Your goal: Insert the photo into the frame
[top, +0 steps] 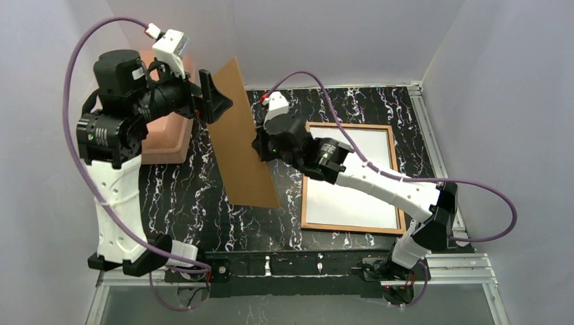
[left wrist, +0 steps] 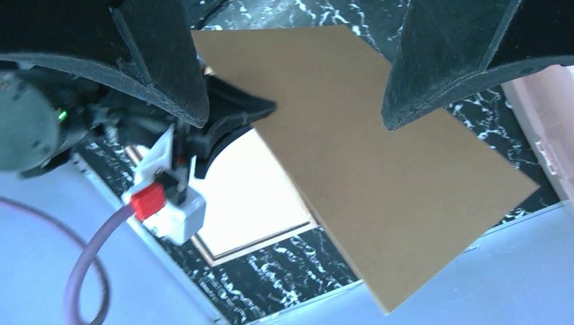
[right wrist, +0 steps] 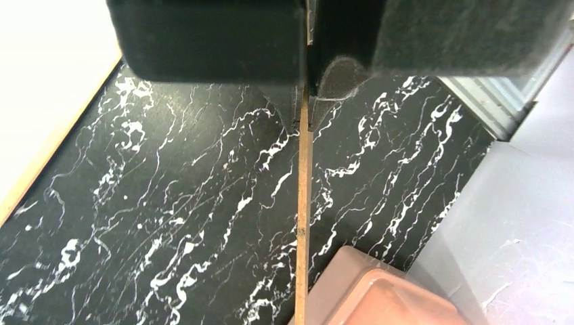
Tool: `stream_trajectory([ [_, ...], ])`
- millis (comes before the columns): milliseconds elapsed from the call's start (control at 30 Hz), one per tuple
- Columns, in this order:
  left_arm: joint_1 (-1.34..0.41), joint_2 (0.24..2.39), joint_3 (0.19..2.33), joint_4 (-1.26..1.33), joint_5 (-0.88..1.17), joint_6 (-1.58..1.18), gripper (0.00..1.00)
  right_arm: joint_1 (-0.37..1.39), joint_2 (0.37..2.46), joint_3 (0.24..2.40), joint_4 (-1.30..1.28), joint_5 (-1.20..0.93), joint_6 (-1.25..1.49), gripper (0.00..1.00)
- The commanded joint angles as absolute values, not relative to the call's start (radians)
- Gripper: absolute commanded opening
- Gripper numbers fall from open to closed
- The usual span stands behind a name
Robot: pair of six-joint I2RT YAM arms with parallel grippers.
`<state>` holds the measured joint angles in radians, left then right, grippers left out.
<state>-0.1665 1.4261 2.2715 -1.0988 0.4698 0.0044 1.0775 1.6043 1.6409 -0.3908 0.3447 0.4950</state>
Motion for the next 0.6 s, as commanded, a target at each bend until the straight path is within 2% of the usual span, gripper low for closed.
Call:
stream_trajectory([
  [0, -0.165, 1.396, 2.222, -1.092, 0.527, -0.134, 0.99, 1.164, 1.621, 1.698, -0.301, 0.671, 0.324, 0.01],
  [333, -0.166, 1.349, 2.215, -1.073, 0.431, -0.141, 0.98, 1.332, 1.666, 1.745, -0.025, 0.976, 0.088, 0.01],
  [567, -0.166, 1.299, 2.079, -1.016, 0.454, -0.178, 0.96, 1.401, 1.756, 1.823, 0.069, 1.088, -0.035, 0.01],
])
